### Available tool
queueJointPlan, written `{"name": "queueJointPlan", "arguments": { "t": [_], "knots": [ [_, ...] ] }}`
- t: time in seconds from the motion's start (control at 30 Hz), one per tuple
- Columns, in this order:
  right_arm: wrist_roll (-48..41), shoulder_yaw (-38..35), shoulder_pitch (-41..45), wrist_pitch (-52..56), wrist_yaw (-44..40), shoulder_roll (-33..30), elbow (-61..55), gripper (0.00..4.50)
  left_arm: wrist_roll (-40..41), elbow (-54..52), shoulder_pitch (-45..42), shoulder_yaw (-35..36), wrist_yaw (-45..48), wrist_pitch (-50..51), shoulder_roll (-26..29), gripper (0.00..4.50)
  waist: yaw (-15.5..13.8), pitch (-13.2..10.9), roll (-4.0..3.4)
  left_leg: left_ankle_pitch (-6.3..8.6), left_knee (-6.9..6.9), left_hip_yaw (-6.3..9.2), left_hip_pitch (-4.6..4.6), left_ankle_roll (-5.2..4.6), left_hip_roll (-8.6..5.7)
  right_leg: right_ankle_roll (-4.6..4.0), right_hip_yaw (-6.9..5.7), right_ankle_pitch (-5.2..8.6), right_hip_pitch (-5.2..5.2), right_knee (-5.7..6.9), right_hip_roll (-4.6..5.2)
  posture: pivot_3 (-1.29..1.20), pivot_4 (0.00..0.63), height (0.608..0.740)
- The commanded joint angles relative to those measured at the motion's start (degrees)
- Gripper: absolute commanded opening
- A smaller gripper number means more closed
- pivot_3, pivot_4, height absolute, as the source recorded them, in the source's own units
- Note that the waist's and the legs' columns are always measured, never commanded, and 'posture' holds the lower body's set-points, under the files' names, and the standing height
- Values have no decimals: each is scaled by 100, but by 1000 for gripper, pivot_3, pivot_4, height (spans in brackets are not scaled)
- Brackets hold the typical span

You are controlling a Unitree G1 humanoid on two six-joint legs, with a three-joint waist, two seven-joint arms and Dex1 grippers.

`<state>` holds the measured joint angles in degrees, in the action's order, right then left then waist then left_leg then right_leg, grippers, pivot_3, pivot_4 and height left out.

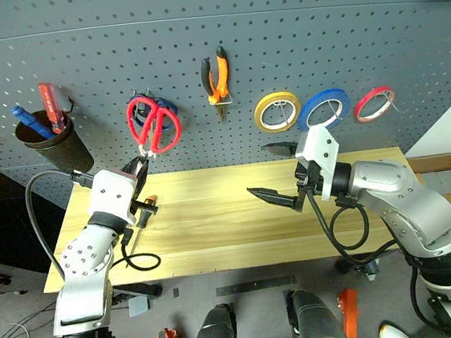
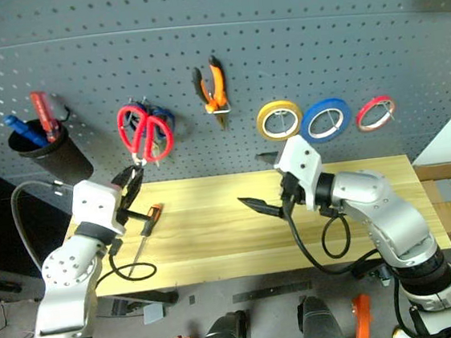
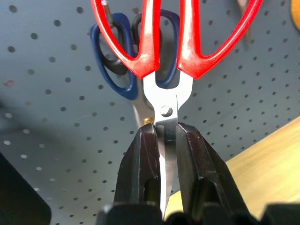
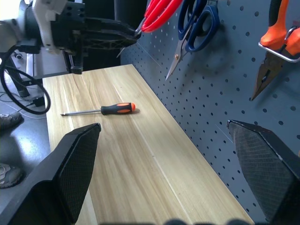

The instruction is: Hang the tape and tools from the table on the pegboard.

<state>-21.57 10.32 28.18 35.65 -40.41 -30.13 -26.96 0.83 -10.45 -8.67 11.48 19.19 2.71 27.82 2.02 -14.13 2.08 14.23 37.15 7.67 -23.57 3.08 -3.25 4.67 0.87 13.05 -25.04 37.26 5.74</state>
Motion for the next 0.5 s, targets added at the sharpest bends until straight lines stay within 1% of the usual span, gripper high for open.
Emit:
{"name": "queueJointPlan", "arguments": {
  "t": [0.03,0.2,0.33,0.5],
  "knots": [
    [-98,-124,163,-91,16,112,-161,4500,-109,156,-212,44,-211,128,-2,208,2,0,0,0,1,0,1,0,0,0,0,0,0,1,0,-79,200,740],
    [-139,-195,392,-132,127,364,-205,4500,-197,461,-449,-89,-285,199,-31,208,47,0,0,-1,5,0,3,2,0,0,0,0,-1,10,0,-85,204,740],
    [55,-174,628,-277,321,526,-239,4500,-239,606,-461,-171,-256,208,-4,208,100,0,0,-1,6,-1,4,2,-1,0,3,0,-2,15,0,-92,209,740],
    [112,-120,719,-258,480,600,-235,4500,-321,737,-493,-207,-312,199,29,208,107,0,0,0,10,0,9,0,-1,0,2,0,-4,32,1,-95,211,740]
  ]
}}
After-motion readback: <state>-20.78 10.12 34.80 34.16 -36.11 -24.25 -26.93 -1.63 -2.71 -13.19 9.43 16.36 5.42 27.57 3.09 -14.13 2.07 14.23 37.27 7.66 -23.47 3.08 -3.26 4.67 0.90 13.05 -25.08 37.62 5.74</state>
